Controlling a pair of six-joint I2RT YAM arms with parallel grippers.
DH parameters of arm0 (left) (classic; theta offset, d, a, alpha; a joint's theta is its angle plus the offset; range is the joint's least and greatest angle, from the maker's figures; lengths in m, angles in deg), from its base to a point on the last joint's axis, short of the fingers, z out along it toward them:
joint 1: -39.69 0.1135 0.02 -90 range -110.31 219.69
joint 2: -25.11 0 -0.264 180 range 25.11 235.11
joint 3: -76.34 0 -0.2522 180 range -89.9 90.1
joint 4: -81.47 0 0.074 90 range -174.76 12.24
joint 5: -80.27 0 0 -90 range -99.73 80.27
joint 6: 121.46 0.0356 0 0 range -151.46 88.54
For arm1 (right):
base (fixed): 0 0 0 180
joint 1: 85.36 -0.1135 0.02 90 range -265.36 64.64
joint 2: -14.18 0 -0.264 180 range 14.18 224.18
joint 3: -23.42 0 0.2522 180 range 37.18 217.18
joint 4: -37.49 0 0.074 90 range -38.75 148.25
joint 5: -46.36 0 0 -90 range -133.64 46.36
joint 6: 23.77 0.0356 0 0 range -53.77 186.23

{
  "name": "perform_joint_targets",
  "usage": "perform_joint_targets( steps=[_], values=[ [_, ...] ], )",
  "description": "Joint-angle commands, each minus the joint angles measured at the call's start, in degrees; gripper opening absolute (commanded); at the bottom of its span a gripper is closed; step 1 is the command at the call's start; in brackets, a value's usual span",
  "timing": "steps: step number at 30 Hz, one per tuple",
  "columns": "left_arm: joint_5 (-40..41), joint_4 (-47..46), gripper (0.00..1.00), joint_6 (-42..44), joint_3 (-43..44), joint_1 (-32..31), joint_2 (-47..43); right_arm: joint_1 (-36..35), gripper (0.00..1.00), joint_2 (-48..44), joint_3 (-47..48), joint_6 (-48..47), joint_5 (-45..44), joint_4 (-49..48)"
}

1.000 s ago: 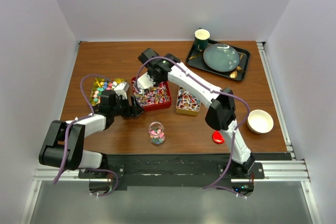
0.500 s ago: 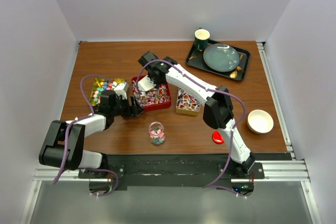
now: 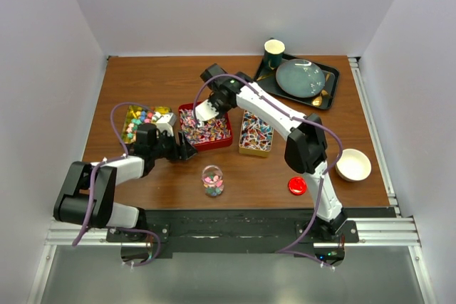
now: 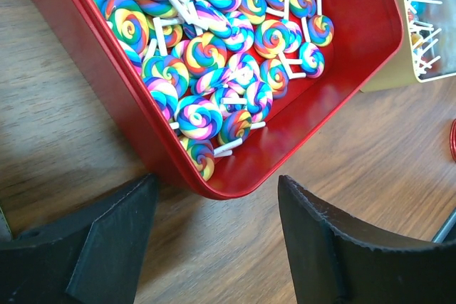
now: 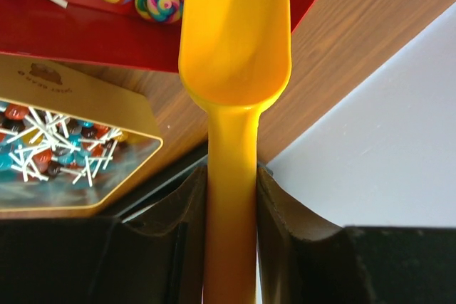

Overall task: Pack the candies
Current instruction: Scoop the fake candies from the storage box.

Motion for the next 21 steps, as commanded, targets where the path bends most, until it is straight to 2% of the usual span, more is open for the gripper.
perform_joint_targets(
  steps=[1,7,15,21],
  values=[
    [-2.2,-0.7,0.73,1.0,-1.0,0.2,2.3,0.9,0.0,1.7,-1.4,-1.7,7.4,6.0],
    [-3.6,-3.6,0.72,1.1,-1.3,0.3,4.3,1.3,0.0,3.7,-1.4,-5.2,11.8,5.9],
    [-2.9,-4.4,0.71,0.8,-1.2,0.3,5.3,1.4,0.0,4.0,-5.9,-14.8,11.9,4.0],
    [-2.9,-5.1,0.7,0.6,-1.4,0.2,6.1,1.7,0.0,5.1,-4.5,-20.7,13.3,6.7]
  ],
)
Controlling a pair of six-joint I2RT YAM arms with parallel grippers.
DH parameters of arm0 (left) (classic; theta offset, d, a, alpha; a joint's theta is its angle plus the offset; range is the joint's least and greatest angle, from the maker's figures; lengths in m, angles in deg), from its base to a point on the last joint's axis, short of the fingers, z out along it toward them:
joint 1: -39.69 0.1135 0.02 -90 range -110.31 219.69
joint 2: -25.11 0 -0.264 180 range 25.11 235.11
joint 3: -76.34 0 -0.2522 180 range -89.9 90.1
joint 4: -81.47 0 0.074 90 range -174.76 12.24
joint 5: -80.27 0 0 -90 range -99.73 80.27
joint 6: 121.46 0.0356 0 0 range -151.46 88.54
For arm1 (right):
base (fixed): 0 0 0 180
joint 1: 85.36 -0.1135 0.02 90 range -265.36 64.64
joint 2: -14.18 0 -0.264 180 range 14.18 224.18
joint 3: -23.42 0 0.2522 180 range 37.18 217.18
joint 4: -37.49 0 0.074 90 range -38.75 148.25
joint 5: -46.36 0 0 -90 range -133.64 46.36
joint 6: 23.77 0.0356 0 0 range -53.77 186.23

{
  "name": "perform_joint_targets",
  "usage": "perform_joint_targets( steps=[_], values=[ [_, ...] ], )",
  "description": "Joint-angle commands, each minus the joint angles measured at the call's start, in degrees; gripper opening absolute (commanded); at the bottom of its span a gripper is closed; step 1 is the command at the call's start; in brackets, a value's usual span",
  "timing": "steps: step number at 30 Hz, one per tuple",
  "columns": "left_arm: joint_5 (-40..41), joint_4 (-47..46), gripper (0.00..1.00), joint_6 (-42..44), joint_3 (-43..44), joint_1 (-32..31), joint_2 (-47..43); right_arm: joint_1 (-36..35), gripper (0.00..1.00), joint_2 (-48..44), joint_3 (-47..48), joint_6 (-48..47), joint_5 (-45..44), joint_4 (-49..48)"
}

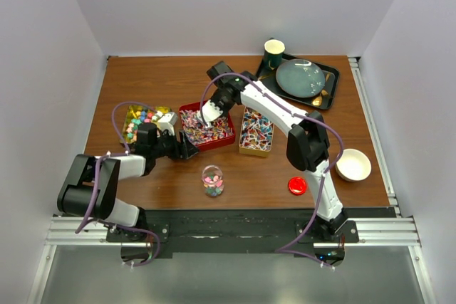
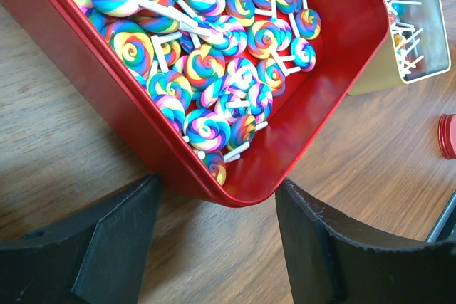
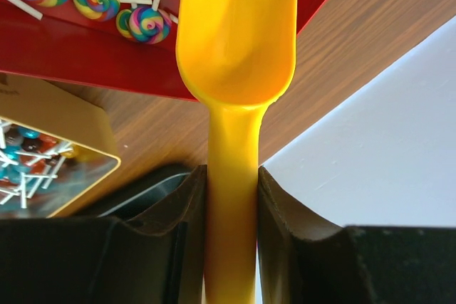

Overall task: Pack the candies
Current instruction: Scoop the fake candies from the storage box.

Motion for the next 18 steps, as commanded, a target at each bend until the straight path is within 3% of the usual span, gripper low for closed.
perform_joint_targets(
  steps=[1,12,15,18],
  values=[
    [0.6,0.5,0.7,0.5,-1.6,0.0,2.3,-0.7,0.0,5.0,-1.9,-8.6,5.3,12.1],
    [0.6,-0.8,0.68,0.7,-1.4,0.0,3.7,0.4,0.0,3.1,-7.7,-18.4,5.5,13.7],
    [1.4,-0.6,0.68,0.6,-1.6,0.0,3.3,0.8,0.0,5.3,-4.7,-17.5,5.5,16.6],
    [1.5,-0.7,0.68,0.6,-1.9,0.0,2.4,1.1,0.0,8.7,4.6,-14.6,8.2,23.2]
  ],
)
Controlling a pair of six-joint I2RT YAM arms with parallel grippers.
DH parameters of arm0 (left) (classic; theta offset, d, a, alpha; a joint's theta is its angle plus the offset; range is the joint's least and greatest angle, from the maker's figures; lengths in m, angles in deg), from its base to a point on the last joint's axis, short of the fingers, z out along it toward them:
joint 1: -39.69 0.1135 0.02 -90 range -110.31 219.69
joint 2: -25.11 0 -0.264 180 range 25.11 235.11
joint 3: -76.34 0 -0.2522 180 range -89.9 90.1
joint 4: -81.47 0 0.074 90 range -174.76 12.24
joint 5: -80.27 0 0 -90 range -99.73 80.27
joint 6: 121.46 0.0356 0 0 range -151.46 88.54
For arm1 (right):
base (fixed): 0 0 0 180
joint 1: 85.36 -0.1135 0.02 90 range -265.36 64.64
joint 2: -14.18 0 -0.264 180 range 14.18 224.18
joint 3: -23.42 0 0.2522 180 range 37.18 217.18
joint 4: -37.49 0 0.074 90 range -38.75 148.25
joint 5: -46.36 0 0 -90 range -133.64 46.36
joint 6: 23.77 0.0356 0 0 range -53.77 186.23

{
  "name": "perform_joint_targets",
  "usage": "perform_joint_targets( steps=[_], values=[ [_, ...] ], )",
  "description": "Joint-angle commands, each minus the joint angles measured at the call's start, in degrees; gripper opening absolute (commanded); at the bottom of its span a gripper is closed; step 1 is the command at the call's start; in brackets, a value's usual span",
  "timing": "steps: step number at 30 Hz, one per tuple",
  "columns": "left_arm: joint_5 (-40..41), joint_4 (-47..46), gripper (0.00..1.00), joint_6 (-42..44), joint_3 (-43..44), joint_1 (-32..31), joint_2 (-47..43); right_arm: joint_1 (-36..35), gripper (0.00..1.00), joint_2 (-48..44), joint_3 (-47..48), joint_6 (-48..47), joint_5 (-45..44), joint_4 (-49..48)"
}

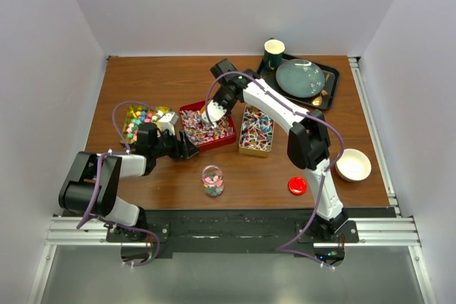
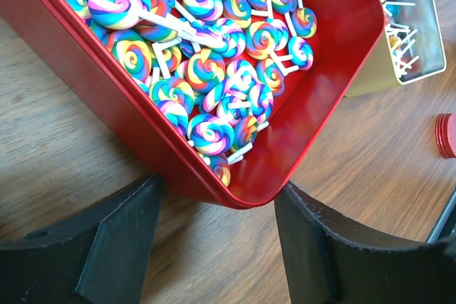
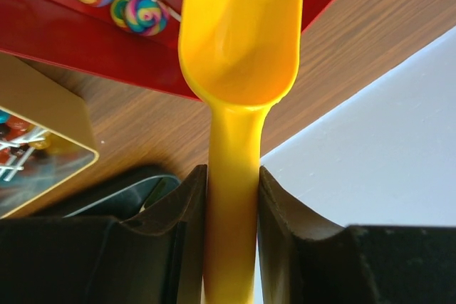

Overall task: Pack the candies
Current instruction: Scoop the fake candies from the storage box.

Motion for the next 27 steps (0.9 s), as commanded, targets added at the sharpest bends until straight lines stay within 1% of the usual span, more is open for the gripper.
perform_joint_targets(
  steps=[1,3,5,7,9,11,15,19,22,25,26,27],
  values=[
    [2.4,2.1,0.68,0.7,-2.0,0.0,0.8,-0.6,0.0,8.5,5.2,-5.8,5.8,24.8],
    [2.4,2.1,0.68,0.8,-1.9,0.0,0.2,-0.6,0.0,8.3,4.6,-4.3,6.8,25.3],
    [2.6,2.4,0.68,1.0,-1.8,-0.1,-0.2,-0.6,0.0,8.2,3.7,-3.8,5.7,25.6],
    [3.8,2.6,0.68,1.0,-2.0,-0.4,-0.9,-0.7,0.0,8.4,2.9,-1.1,4.5,25.6],
    [4.8,3.0,0.68,0.7,-2.2,-0.5,-1.4,-0.9,0.0,10.2,5.2,2.2,4.1,29.5],
    [5.2,2.9,0.68,0.4,-2.6,-0.5,-1.4,-0.8,0.0,10.7,5.6,3.2,3.9,32.8],
    [4.9,2.4,0.68,0.6,-2.3,-0.5,-0.2,-1.3,0.0,7.7,-2.4,5.2,1.4,24.7],
    [4.4,0.9,0.68,0.4,-2.3,-0.7,0.6,-2.9,0.0,6.7,-4.2,6.1,-0.8,22.0],
    [4.0,-1.6,0.67,-0.1,-2.1,-1.1,2.5,-4.3,0.0,3.9,-8.4,5.4,0.8,18.0],
    [3.6,-2.2,0.67,-0.4,-1.4,-1.2,3.6,-5.4,0.0,3.3,-9.9,7.5,2.4,18.8],
    [3.5,-2.6,0.67,-0.4,-1.5,-1.2,3.7,-5.7,0.0,4.2,-9.7,9.1,2.8,19.4],
    [3.4,-2.9,0.67,-0.4,-1.3,-1.2,3.7,-5.9,0.0,5.6,-7.6,12.5,3.1,20.7]
  ],
)
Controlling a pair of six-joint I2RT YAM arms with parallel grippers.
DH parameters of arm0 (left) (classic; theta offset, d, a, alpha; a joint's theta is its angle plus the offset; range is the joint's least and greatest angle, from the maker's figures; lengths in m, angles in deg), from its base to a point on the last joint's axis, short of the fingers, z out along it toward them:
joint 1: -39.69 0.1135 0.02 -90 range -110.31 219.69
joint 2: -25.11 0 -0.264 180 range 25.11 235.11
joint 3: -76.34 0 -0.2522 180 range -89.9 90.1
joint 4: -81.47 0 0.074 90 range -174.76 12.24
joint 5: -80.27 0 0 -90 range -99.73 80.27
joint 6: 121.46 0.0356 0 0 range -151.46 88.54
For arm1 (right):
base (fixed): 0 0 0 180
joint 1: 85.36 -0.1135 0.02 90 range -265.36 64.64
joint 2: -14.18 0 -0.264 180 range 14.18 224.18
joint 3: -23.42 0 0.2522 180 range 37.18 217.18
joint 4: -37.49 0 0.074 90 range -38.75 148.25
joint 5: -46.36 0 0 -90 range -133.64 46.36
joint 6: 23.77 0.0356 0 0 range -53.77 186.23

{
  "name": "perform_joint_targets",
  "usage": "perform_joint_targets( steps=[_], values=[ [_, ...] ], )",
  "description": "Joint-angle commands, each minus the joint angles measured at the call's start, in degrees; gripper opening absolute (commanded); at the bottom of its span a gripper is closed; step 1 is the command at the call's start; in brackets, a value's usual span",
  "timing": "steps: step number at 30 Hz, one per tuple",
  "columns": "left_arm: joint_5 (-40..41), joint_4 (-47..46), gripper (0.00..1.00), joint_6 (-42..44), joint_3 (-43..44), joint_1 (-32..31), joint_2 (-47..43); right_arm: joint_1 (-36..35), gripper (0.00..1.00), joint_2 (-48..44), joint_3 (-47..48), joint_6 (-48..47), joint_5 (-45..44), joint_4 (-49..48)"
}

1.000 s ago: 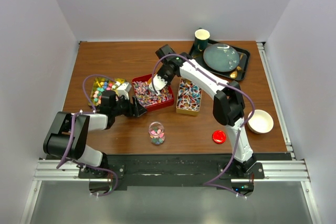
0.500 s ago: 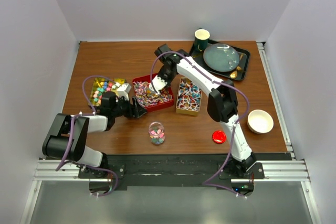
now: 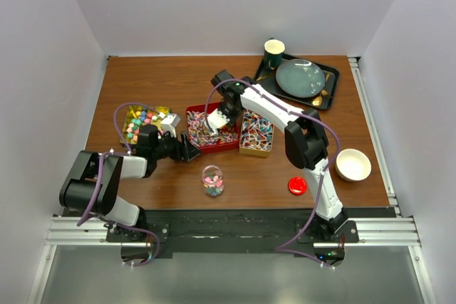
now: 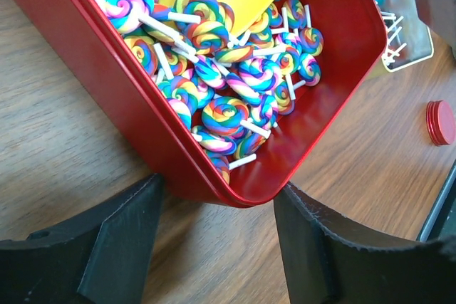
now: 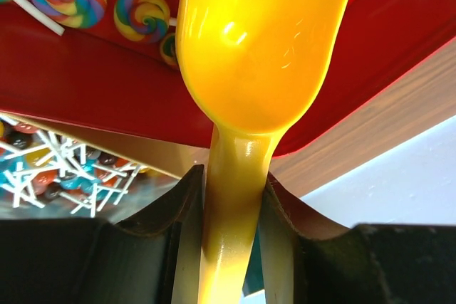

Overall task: Pack the candies
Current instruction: Scoop the fake candies from the storage box.

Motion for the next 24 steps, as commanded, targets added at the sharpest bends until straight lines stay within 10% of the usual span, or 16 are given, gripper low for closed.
perform_joint_targets(
  steps=[1,24],
  values=[
    [4.7,0.3,0.67,-0.4,0.2,-0.5,3.1,-6.1,0.0,6.0,-0.1,4.9,7.2,21.8],
    [2.2,0.9,0.66,0.9,1.7,-0.5,4.7,-7.2,0.0,12.5,8.9,38.8,19.8,21.1]
  ],
)
